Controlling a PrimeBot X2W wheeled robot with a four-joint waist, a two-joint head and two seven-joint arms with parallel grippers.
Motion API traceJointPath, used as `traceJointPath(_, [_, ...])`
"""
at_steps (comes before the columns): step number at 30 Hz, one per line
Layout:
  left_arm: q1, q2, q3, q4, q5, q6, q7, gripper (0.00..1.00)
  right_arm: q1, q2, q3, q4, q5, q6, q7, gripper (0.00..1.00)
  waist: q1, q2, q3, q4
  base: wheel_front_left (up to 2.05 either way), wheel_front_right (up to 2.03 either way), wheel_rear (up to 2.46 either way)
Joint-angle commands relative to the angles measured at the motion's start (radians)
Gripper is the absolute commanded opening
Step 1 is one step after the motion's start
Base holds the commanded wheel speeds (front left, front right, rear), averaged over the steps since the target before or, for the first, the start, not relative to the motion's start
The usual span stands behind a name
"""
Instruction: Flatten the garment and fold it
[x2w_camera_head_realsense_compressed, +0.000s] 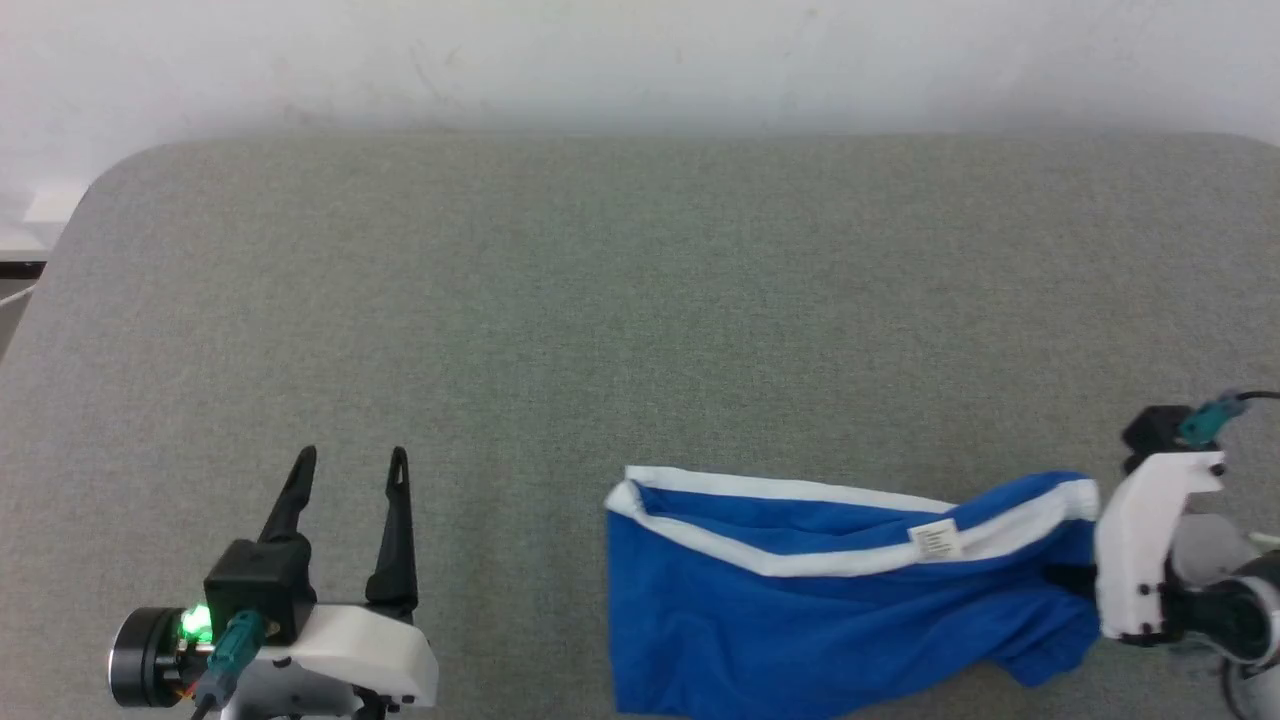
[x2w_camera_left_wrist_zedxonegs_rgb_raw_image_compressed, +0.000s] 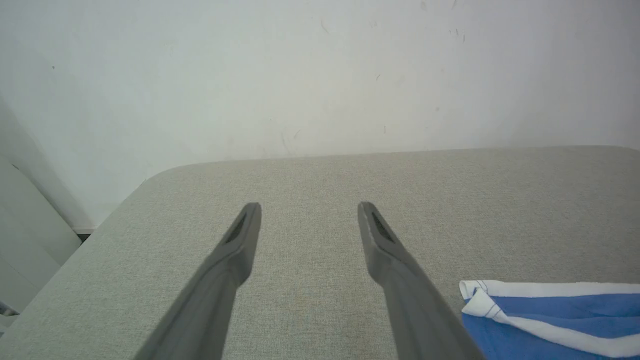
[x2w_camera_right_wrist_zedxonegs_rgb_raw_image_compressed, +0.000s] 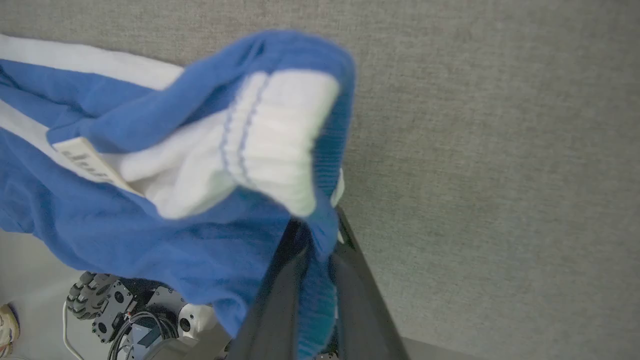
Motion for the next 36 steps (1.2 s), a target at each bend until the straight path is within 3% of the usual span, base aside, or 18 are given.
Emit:
traceJointPath(1, [0.008, -0.001, -0.001, -0.003, 0.001, 0.008, 0.001, 1.00, -0.010, -0.006, -0.007, -0.006, 0.001, -0.001, 0.007, 0.00, -0.0001, 0.0000, -0.002, -0.002, 0.00, 0.00, 0.00])
traceJointPath(4, [0.011, -0.002, -0.004, -0.004, 0.000, 0.009, 0.001, 1.00, -0.007, -0.029, -0.034, -0.028, 0.005, -0.001, 0.056, 0.00, -0.0001, 0.0000, -0.005, -0.008, 0.00, 0.00, 0.00])
traceJointPath(8, [0.017, -0.002, -0.006, -0.005, -0.002, 0.012, 0.002, 1.00, 0.003, 0.003, -0.058, -0.064, 0.051, -0.001, 0.162, 0.00, -0.0001, 0.0000, -0.010, -0.014, 0.00, 0.00, 0.00])
traceJointPath(16, [0.013, -0.003, -0.016, -0.002, -0.005, 0.009, 0.011, 1.00, 0.020, 0.198, -0.090, -0.170, 0.169, -0.001, 0.296, 0.00, -0.0001, 0.0000, -0.027, -0.011, 0.00, 0.00, 0.00])
traceJointPath(21, [0.002, -0.003, -0.027, 0.000, -0.004, 0.001, 0.019, 1.00, 0.008, 0.288, -0.071, -0.160, 0.153, -0.001, 0.281, 0.00, -0.0001, 0.0000, -0.032, 0.003, 0.00, 0.00, 0.00])
traceJointPath(29, [-0.018, -0.008, -0.043, 0.007, -0.001, -0.010, 0.024, 1.00, -0.034, 0.324, 0.047, -0.046, 0.050, -0.001, 0.131, 0.00, -0.0001, 0.0000, -0.022, 0.045, 0.00, 0.00, 0.00])
traceJointPath(30, [-0.020, -0.009, -0.045, 0.008, -0.001, -0.011, 0.023, 1.00, -0.039, 0.325, 0.062, -0.028, 0.045, -0.001, 0.116, 0.10, -0.0001, 0.0000, -0.020, 0.049, 0.00, 0.00, 0.00])
traceJointPath(31, [-0.021, -0.011, -0.046, 0.010, -0.001, -0.011, 0.021, 1.00, -0.044, 0.327, 0.071, -0.011, 0.046, -0.001, 0.097, 0.36, -0.0001, 0.0000, -0.018, 0.052, 0.00, 0.00, 0.00])
traceJointPath(32, [-0.022, -0.012, -0.047, 0.011, 0.000, -0.011, 0.020, 1.00, -0.049, 0.329, 0.076, 0.005, 0.052, -0.001, 0.078, 0.82, -0.0001, 0.0000, -0.016, 0.055, 0.00, 0.00, 0.00])
traceJointPath(33, [-0.023, -0.012, -0.047, 0.013, 0.000, -0.011, 0.019, 1.00, -0.055, 0.329, 0.089, 0.018, 0.057, -0.001, 0.065, 1.00, -0.0001, 0.0000, -0.014, 0.057, 0.00, 0.00, 0.00])
traceJointPath(36, [-0.024, -0.014, -0.047, 0.018, -0.001, -0.011, 0.014, 1.00, -0.070, 0.330, 0.131, 0.041, 0.095, -0.001, 0.014, 1.00, -0.0001, 0.0000, -0.011, 0.061, 0.00, 0.00, 0.00])
